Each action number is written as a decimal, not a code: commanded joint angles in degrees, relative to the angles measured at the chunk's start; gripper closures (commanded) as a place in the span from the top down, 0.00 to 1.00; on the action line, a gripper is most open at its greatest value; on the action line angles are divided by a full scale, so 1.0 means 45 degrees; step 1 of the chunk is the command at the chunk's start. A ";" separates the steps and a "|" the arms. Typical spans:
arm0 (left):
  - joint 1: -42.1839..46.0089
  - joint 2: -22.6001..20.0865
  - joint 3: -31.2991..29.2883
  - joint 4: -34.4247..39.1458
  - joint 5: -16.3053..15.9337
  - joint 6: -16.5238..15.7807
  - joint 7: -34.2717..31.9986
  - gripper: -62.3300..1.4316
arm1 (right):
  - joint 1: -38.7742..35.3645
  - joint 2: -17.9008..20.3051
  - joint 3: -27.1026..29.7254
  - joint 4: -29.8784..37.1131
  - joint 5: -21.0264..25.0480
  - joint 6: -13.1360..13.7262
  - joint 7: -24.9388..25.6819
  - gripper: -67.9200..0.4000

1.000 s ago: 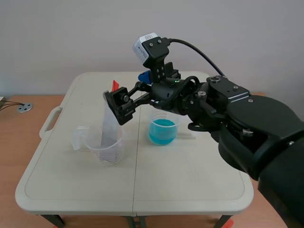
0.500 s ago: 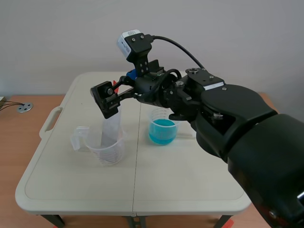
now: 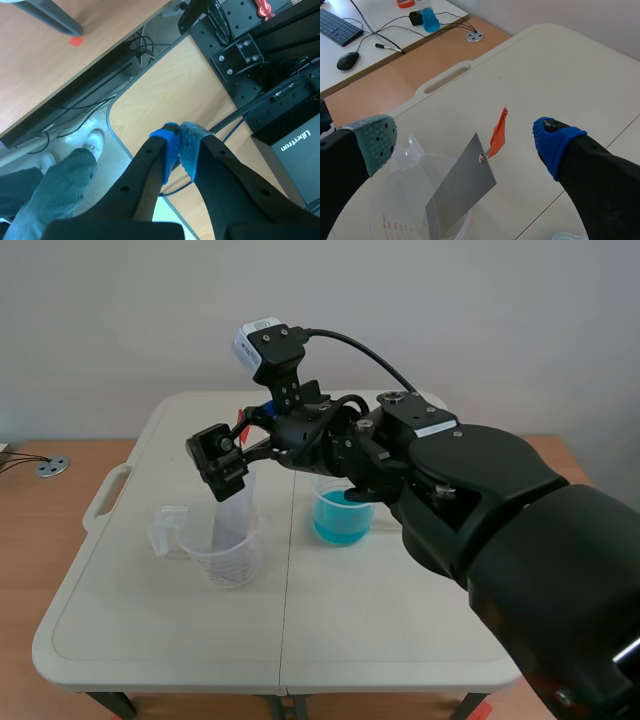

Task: Hold the metal plate by the orange handle, dip it into the blue solution, take it out and point at it, then put the plate back in the beaker on the left.
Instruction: 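Lift the metal plate out of the left beaker, then move the plate over the blue solution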

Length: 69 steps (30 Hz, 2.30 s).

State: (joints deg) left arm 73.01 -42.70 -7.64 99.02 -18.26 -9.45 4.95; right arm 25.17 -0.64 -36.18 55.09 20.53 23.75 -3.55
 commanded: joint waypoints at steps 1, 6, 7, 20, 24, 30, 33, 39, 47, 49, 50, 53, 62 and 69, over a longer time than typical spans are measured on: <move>0.0068 0.0092 0.0000 0.0146 -0.0078 -0.0078 -0.0068 0.07 | 0.0369 -0.0146 -0.0034 0.0073 0.0107 0.0010 0.0053 0.74; 0.0068 0.0092 0.0000 0.0146 -0.0078 -0.0078 -0.0073 0.07 | 0.0369 -0.0141 -0.0034 0.0073 0.0107 0.0010 -0.0015 0.63; 0.0068 0.0092 0.0000 0.0146 -0.0078 -0.0078 -0.0073 0.07 | 0.0369 -0.0141 -0.0034 0.0073 0.0107 0.0010 -0.0049 0.60; 0.0068 0.0092 0.0000 0.0146 -0.0078 -0.0078 -0.0073 0.07 | 0.0529 -0.0146 -0.0034 0.0068 0.0136 0.0005 -0.0272 0.39; 0.0068 0.0092 0.0000 0.0146 -0.0078 -0.0078 -0.0058 0.07 | 0.0738 -0.0146 -0.0034 -0.0126 0.0160 0.0005 -0.0374 0.37; 0.0068 0.0092 0.0000 0.0146 -0.0078 -0.0073 0.0539 0.07 | 0.0937 -0.0146 -0.0034 -0.0500 0.0160 0.0005 -0.0369 0.26; 0.0068 0.0092 0.0000 0.0146 -0.0078 -0.0073 0.0801 0.07 | 0.0937 -0.0146 -0.0034 -0.0500 0.0160 0.0010 -0.0369 0.21; 0.0063 0.0092 0.0000 0.0146 -0.0078 -0.0078 0.0821 0.07 | 0.0937 -0.0146 -0.0034 -0.0500 0.0155 0.0010 -0.0350 0.06; 0.0063 0.0092 0.0000 0.0146 -0.0078 -0.0078 0.0874 0.07 | 0.0928 -0.0146 -0.0034 -0.0500 0.0160 0.0019 -0.0316 0.02; 0.0063 0.0092 0.0000 0.0146 -0.0078 -0.0078 0.0869 0.07 | 0.0923 -0.0146 -0.0034 -0.0500 0.0160 0.0024 -0.0316 0.02; 0.0063 0.0092 0.0000 0.0146 -0.0078 -0.0078 0.0869 0.07 | 0.0903 -0.0146 -0.0034 -0.0495 0.0160 0.0068 -0.0316 0.02; 0.0063 0.0092 0.0000 0.0146 -0.0078 -0.0078 0.0865 0.07 | 0.0894 -0.0146 -0.0034 -0.0495 0.0160 0.0515 -0.0253 0.02; 0.0063 0.0097 0.0000 0.0146 -0.0078 -0.0078 0.0865 0.07 | 0.0476 -0.0141 -0.0034 -0.0321 0.0151 0.1462 0.0787 0.02; 0.0063 0.0097 0.0000 0.0146 -0.0078 -0.0078 0.0860 0.07 | 0.0257 -0.0107 -0.0034 -0.0301 0.0141 0.2074 0.1137 0.02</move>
State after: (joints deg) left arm 72.99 -42.70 -7.64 99.02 -18.26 -9.45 9.02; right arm 25.65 -0.64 -36.18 52.45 20.60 32.84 1.04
